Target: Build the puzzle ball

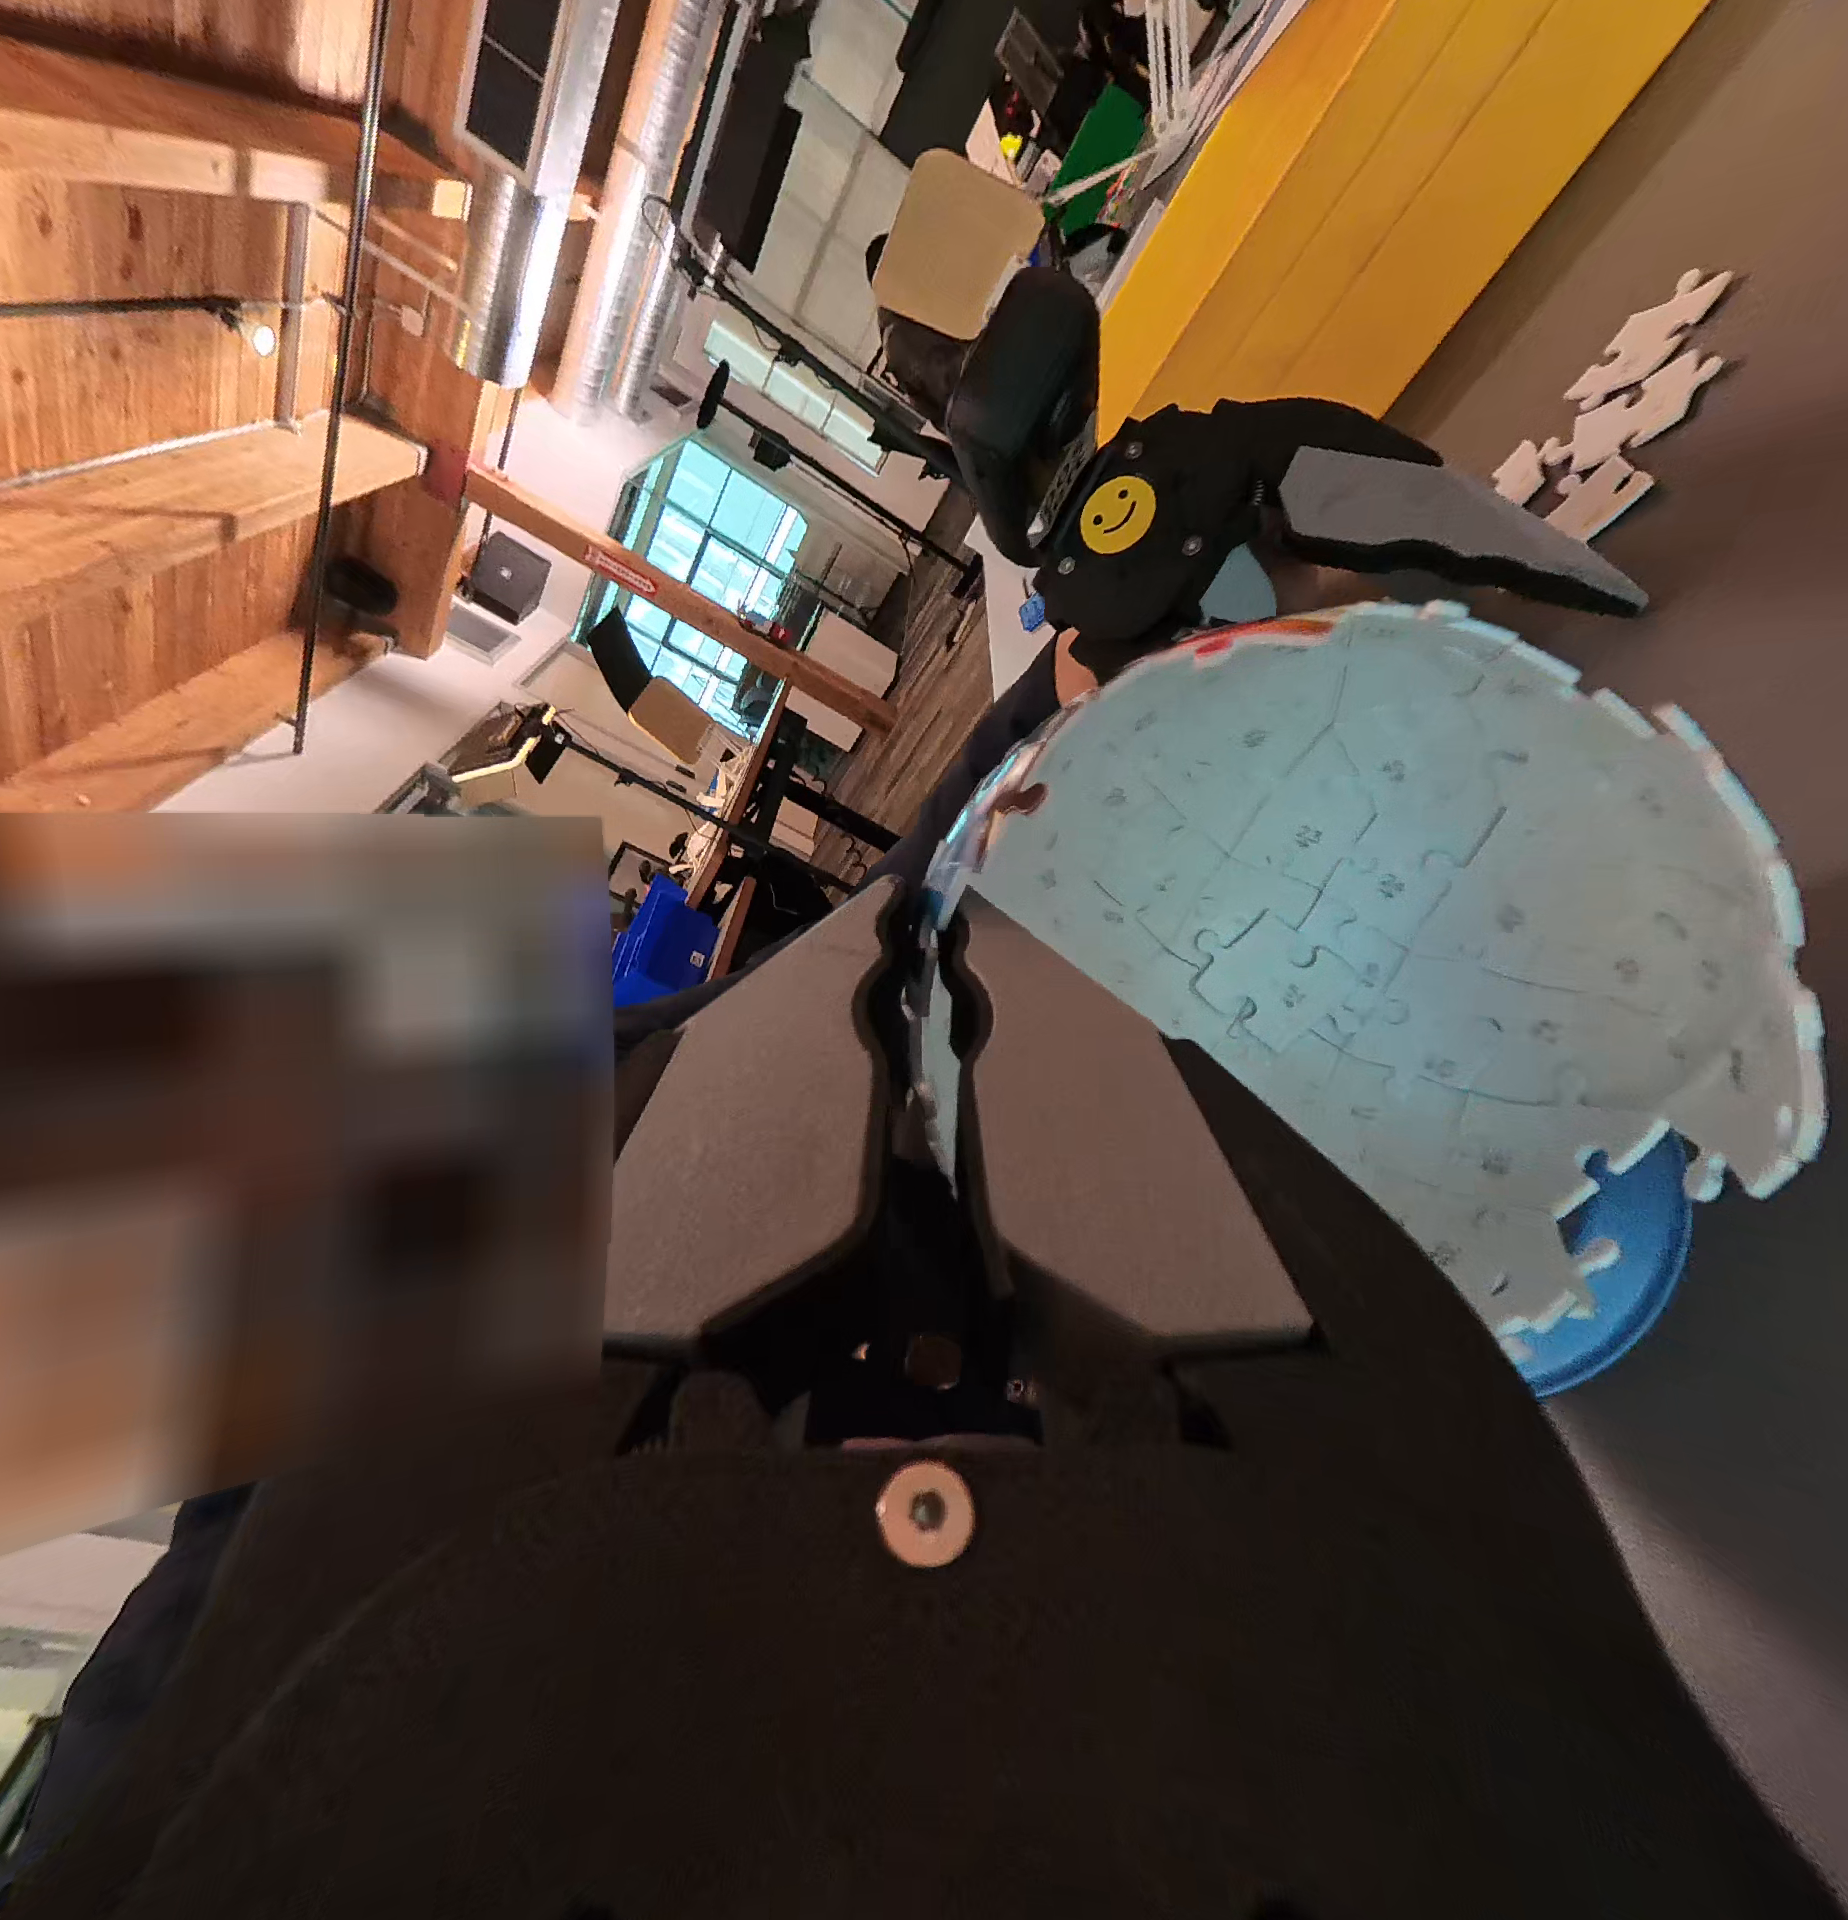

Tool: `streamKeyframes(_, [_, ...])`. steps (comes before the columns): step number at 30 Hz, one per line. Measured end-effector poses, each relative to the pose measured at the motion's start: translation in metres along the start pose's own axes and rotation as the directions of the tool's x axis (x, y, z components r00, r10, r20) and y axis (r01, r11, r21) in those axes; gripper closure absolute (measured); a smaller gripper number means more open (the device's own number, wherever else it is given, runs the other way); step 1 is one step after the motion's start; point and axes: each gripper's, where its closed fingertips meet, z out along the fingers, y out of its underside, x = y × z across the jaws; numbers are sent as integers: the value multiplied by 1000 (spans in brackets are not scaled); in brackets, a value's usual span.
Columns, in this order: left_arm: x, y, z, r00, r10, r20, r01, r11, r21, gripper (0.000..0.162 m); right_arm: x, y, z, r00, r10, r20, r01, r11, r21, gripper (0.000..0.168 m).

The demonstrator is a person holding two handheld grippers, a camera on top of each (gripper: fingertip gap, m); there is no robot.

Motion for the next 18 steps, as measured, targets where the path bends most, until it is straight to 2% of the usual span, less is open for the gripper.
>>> streamKeyframes(1, [0,0,0,1000,0,0,0,1000,0,105,2,0,-1,1000,4,-7,-4,1000,5,167])
streamKeyframes(18, [0,0,0,1000,-2,4,2,1000,0,106,11,16,16,991,-48,-122,40,997,-63,166])
